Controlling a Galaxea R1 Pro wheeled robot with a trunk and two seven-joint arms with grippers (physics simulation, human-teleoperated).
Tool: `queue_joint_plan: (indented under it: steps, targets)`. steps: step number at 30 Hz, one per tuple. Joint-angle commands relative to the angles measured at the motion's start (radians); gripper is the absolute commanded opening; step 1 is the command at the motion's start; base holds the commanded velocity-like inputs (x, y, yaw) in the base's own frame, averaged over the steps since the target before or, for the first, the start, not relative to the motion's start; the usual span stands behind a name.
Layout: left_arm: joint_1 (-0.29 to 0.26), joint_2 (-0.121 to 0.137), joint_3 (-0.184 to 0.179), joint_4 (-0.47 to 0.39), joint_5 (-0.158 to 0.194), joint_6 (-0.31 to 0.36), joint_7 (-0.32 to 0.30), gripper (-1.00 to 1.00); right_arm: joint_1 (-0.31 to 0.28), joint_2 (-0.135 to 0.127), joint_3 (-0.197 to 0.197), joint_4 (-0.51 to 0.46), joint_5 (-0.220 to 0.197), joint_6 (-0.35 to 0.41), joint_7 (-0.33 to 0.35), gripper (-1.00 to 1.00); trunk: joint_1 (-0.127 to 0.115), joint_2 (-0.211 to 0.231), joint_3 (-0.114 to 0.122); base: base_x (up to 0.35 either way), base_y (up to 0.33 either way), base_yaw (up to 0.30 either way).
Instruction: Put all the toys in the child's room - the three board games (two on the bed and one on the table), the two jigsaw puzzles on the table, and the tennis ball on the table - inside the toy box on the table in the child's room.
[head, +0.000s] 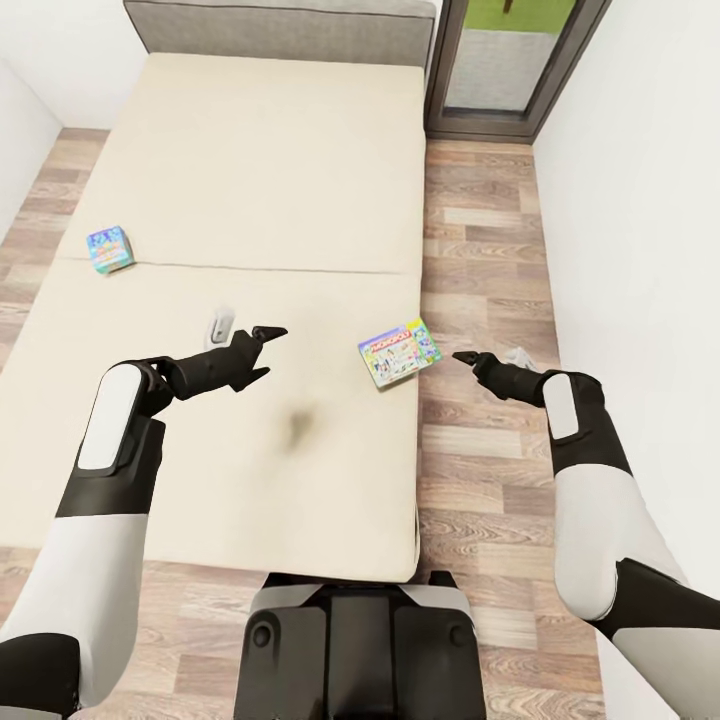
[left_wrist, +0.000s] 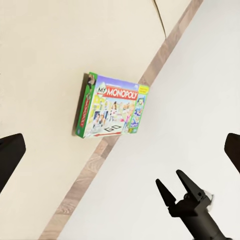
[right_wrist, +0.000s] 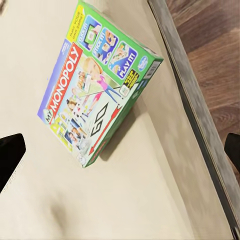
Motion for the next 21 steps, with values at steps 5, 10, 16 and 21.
queue_joint_plan:
  steps: [5, 10, 16, 21]
  targets:
    - [-0.001, 0.001, 0.001, -0.001, 0.011, 0.002, 0.010, 1.00, -0.010, 0.001, -0.004, -0.009, 0.002, 0.006, 0.007, 1.00, 0.001, -0.002, -0.009, 0.000, 0.000, 0.000]
    - [-0.001, 0.001, 0.001, -0.001, 0.011, 0.002, 0.010, 1.00, -0.016, 0.000, -0.003, -0.014, 0.001, 0.007, 0.007, 1.00, 0.001, -0.002, -0.017, 0.000, 0.000, 0.000]
    - [-0.001, 0.001, 0.002, -0.001, 0.011, 0.002, 0.010, 1.00, -0.021, 0.000, -0.003, -0.017, 0.000, 0.007, 0.007, 1.00, 0.001, -0.002, -0.027, 0.000, 0.000, 0.000]
    - [-0.002, 0.001, 0.002, 0.000, 0.011, 0.002, 0.010, 1.00, -0.028, 0.000, -0.003, -0.019, -0.001, 0.007, 0.007, 1.00, 0.001, -0.002, -0.035, 0.000, 0.000, 0.000]
